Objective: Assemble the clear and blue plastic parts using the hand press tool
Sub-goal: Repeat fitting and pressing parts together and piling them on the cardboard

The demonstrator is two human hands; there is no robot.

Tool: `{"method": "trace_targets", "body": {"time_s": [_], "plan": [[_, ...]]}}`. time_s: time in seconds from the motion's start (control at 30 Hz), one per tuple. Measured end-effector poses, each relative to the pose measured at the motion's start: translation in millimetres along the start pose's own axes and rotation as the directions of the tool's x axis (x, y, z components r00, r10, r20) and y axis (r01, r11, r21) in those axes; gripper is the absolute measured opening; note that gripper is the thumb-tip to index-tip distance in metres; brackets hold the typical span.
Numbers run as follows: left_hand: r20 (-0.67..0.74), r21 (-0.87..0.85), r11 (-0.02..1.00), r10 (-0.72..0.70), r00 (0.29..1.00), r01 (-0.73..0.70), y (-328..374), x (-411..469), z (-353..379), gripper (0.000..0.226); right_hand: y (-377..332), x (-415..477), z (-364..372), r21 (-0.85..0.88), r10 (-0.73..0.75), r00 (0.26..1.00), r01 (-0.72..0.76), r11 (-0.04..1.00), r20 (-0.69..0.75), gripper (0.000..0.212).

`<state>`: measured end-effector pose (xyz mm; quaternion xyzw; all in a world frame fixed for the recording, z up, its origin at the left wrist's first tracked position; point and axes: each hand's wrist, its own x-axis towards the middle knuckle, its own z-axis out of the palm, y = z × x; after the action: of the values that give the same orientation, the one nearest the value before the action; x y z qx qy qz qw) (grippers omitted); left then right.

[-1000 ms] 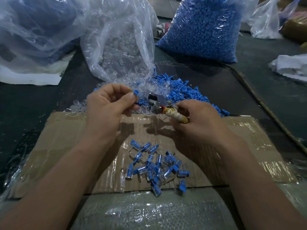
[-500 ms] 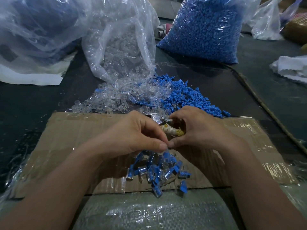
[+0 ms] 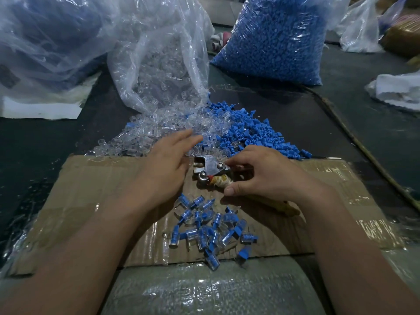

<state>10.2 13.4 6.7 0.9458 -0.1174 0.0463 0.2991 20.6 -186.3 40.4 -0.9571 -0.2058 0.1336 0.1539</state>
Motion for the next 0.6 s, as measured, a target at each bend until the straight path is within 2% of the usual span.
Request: {"method": "trace_targets", "body": {"time_s": [0.1, 0.23, 0.27, 0.37, 0.4, 0.6], "plan": [[0.058, 0.079, 0.997, -0.002, 0.998, -0.002, -5, 3, 3, 0.039, -1, 0, -1, 0.041, 0.002, 1.0, -0.001, 0.999, -0.016, 0.064], [-0.009, 0.089, 0.996, 0.005, 1.0, -0.004, -6, 5, 3, 0.033, -3, 1, -2, 0.091, 0.026, 0.997, -0.019, 0.996, -0.069, 0.07], [-0.048, 0.077, 0.997, -0.007, 0.999, 0.011, -6, 4, 2, 0.031, -3, 1, -2, 0.103, 0.039, 0.996, -0.031, 0.994, -0.084, 0.066], [-0.162, 0.045, 0.997, -0.053, 0.985, 0.061, -5, 3, -2, 0.026, 3, 2, -2, 0.135, 0.081, 0.986, -0.062, 0.989, -0.145, 0.024], [-0.187, 0.033, 0.996, -0.07, 0.98, 0.077, -4, 2, -4, 0.025, 6, 2, -3, 0.133, 0.095, 0.98, -0.072, 0.988, -0.175, 0.016], [-0.26, -0.068, 0.992, -0.123, 0.958, 0.108, 4, -2, -6, 0.03, 15, 6, -3, 0.214, 0.218, 0.899, -0.144, 0.966, -0.38, 0.011]]}}
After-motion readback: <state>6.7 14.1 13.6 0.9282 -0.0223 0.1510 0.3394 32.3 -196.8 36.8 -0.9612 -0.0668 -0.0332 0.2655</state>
